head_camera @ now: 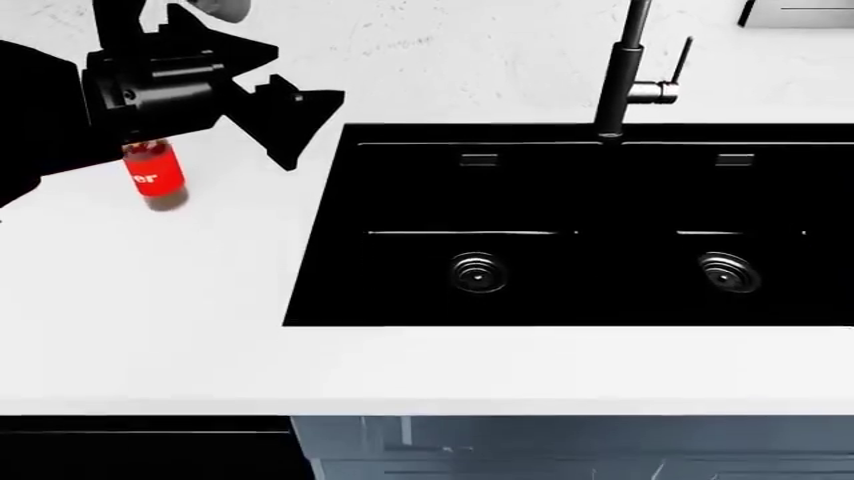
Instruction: Pick the cans from the counter and place them in their designated side in the cabinet.
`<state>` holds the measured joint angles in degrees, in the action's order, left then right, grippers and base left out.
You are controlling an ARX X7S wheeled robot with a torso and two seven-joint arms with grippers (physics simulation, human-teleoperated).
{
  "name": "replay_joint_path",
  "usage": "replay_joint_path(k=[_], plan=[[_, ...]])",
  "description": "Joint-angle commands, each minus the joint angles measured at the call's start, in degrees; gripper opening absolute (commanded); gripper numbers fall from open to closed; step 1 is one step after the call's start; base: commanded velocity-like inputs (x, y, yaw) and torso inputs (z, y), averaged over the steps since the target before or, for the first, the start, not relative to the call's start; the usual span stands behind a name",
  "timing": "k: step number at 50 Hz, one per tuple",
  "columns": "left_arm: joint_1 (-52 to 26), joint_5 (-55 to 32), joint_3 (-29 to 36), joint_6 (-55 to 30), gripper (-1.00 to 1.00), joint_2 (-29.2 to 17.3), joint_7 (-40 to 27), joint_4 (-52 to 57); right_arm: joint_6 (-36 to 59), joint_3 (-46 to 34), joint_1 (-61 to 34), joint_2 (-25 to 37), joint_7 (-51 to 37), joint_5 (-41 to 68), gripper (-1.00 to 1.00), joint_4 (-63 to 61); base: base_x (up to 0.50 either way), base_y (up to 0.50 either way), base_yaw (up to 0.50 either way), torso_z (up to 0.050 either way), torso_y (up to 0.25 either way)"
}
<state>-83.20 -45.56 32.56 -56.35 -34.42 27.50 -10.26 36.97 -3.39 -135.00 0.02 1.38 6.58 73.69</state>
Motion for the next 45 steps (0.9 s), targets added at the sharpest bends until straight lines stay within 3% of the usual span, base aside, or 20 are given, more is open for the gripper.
replay_joint_path(k=[1,19,42,43,45], plan=[[0.26,-0.67,-0.4,-0.51,1.0,-0.02,-0.65,0.72,0.0,0.0,0.0,0.0,0.0,0.0,1.0,0.0,-0.23,0.0,0.0,0.0,0.0],[1.12,-0.81,-1.75,-0.19,1.0,-0.13,-3.84,2.42,0.0,0.0,0.0,0.0,0.0,0.0,1.0,0.0,-0.2,0.0,0.0,0.0,0.0],[9.59,-8.27,-16.82,3.14,1.0,-0.01,-18.32,10.26,0.0,0.0,0.0,0.0,0.0,0.0,1.0,0.0,-0.05,0.0,0.0,0.0,0.0],[9.77,-8.44,-17.19,3.22,1.0,0.09,-18.73,10.23,-1.67,-2.52,0.0,0.0,8.59,-1.8,1.0,0.24,0.0,0.0,0.0,0.0,0.0],[10.15,-8.78,-17.8,3.39,1.0,0.23,-19.31,10.27,-5.79,-4.08,0.0,-0.01,12.81,-2.07,1.0,0.89,0.0,0.0,0.0,0.0,0.0]])
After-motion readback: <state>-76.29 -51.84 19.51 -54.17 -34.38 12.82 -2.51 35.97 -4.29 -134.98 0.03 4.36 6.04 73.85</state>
